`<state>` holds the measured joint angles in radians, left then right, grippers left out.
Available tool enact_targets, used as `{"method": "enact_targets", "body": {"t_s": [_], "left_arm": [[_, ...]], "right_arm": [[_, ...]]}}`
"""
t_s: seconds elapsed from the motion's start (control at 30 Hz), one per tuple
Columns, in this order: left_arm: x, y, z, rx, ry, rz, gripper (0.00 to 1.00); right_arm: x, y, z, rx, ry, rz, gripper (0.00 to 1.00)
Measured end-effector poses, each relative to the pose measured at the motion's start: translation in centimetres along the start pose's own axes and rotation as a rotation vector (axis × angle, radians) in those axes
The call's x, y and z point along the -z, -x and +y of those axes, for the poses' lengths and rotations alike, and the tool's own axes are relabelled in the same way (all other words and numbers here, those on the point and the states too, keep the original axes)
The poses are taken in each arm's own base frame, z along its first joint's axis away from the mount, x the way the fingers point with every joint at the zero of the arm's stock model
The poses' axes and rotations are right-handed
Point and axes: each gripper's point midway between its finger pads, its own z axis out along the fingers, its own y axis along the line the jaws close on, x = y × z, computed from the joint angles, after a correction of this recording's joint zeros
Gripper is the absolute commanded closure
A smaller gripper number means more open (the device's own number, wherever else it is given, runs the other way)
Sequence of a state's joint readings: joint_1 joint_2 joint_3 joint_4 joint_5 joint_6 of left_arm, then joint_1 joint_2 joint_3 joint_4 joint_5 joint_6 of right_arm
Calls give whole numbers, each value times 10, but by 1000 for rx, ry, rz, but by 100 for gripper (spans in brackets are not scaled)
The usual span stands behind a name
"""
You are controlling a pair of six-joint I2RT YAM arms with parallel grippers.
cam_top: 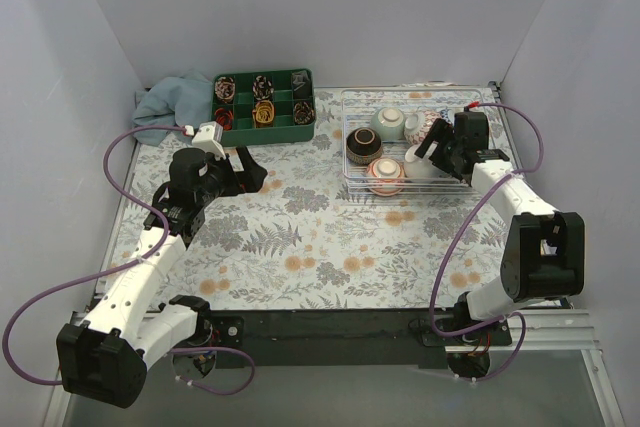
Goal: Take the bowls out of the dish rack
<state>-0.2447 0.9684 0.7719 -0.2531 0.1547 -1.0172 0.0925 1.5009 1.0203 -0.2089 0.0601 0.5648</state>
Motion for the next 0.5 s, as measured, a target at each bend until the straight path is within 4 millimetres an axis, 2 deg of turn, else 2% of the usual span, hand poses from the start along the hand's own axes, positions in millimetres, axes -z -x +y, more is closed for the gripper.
{"method": "enact_targets", "body": {"t_s": [0.1, 0.37, 0.47, 0.5], "left_arm": [[0, 0, 0, 0, 1, 1, 2], [0, -1, 1, 0, 1, 2, 2], [0, -2, 1, 0, 1, 3, 2], [0, -2, 1, 0, 1, 3, 2]], "right_arm": [[0, -1, -1, 6, -3, 2, 16], [1, -3, 0, 18, 6, 13, 46], [1, -3, 1, 25, 11, 16, 71], [1, -3, 1, 29, 13, 15, 74]]}}
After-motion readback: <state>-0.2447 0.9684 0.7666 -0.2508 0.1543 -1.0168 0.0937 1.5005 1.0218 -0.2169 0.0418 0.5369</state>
